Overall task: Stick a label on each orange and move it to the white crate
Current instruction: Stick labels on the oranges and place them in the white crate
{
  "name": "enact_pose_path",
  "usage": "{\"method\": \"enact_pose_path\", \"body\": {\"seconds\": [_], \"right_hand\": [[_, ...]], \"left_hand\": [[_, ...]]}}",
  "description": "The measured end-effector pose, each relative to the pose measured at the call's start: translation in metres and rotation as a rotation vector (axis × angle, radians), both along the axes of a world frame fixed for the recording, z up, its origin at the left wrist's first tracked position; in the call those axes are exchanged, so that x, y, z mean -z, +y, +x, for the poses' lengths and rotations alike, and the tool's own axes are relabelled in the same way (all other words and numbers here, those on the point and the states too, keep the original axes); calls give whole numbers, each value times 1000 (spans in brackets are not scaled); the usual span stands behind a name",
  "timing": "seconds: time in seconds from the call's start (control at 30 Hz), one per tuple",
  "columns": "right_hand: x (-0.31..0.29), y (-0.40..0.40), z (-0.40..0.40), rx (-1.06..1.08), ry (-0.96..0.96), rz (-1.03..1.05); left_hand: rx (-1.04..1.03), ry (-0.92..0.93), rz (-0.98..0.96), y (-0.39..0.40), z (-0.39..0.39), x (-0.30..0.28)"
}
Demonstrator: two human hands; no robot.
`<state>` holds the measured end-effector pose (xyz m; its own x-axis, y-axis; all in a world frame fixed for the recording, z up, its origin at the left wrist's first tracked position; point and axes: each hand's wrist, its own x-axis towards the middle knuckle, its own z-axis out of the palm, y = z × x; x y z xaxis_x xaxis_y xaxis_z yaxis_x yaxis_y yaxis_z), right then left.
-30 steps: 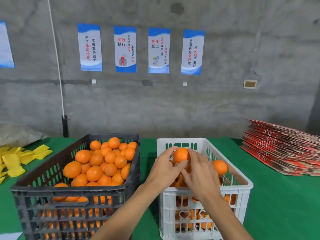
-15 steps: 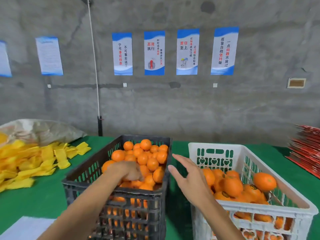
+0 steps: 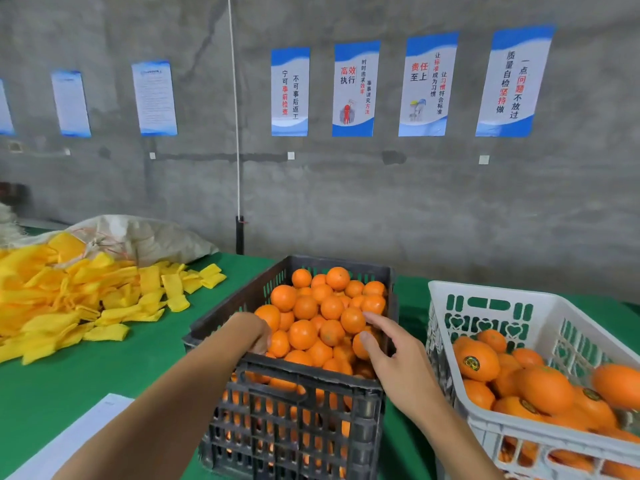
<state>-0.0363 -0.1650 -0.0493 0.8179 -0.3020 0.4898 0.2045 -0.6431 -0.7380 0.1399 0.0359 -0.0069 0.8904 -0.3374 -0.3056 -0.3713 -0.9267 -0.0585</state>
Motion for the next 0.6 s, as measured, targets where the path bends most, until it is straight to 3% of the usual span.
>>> {"method": "enact_pose_path", "body": {"seconds": [0.03, 0.1, 0.2, 0.37, 0.47, 0.53, 0.6], "right_hand": [[1, 1, 0, 8, -4, 7], [1, 2, -2, 15, -4, 18], [-1, 5, -7, 14, -14, 25], [-7, 4, -23, 42, -12, -6], [-17, 7, -33, 55, -60, -9], [-25, 15, -38, 37, -135, -5], [-31, 26, -46, 9, -221, 33]], "left_hand": [[-100, 54, -88, -1, 9, 6], [-101, 100, 20, 5, 12, 7], [-68, 145, -32, 6, 14, 9], [19, 37, -330, 15, 8, 2], [224, -192, -854, 18, -22, -12], [352, -128, -1226, 10, -65, -19], [454, -63, -1405, -1, -109, -17]]}}
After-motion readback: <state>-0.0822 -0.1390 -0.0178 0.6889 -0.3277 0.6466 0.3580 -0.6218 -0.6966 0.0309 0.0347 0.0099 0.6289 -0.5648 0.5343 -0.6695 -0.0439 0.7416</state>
